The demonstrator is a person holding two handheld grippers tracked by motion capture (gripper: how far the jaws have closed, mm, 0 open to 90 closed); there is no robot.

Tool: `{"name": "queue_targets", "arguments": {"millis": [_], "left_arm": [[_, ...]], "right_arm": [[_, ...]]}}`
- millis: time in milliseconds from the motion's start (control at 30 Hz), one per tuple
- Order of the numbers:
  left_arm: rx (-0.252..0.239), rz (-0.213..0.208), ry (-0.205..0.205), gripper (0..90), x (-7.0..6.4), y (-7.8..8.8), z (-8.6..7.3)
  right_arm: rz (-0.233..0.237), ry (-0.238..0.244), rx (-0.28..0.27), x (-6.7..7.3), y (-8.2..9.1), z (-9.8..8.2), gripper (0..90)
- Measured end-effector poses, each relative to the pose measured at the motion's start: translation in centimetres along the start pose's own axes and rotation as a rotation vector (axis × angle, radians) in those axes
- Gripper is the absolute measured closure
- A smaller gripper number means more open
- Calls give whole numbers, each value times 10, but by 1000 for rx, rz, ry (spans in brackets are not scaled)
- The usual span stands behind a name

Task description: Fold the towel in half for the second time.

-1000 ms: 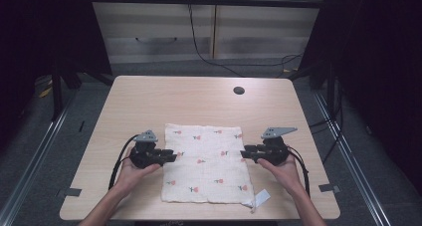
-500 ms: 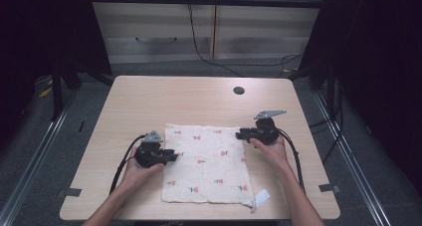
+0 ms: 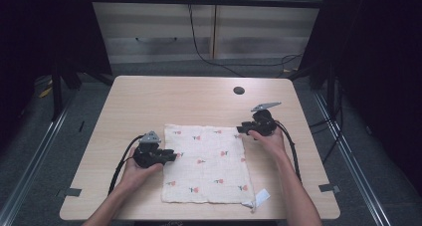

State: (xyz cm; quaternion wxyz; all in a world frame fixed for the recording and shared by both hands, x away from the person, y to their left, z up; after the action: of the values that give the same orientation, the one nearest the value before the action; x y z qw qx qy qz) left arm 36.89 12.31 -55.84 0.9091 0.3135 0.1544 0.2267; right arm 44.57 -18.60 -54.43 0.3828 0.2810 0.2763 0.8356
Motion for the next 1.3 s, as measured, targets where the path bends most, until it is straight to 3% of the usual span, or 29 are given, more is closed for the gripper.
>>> {"name": "queue_targets", "arguments": {"millis": [167,433,567,600,667,900,1300], "left_arm": [[-9,5,-9,724,0,0,-1],[-14,-6,3,725,1,0,-1],[-16,-9,2,724,1,1,-1],[-16,-8,3,724,1,1,-1],[-16,-9,2,722,1,0,-1],[-7,-3,4,706,0,1,-1],[40,-69,-33,697,-13,8,-6]], "right_arm": [[-7,-19,1,-9,-8,0,647],[3,-12,16,-7,-22,2,653],[-12,3,26,-3,-25,1,705],[-27,9,31,-4,-25,1,753],[-2,7,31,-1,-26,0,826],[21,-28,-1,0,-19,-5,863],[27,-44,-58,-2,1,-6,868]]}}
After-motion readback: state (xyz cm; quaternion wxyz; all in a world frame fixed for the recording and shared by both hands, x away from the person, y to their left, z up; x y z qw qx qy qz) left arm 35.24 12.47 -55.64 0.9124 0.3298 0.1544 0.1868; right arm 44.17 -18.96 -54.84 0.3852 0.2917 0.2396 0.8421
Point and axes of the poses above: each handheld gripper's, and its own axes: y roughly backward along the jaws, z roughly out of its top, x roughly to its left, the point moved 8 cm from there along -y, roughly forward along the jaws, and after that the axes turned 6 degrees about -y, right-handed, at the moved point
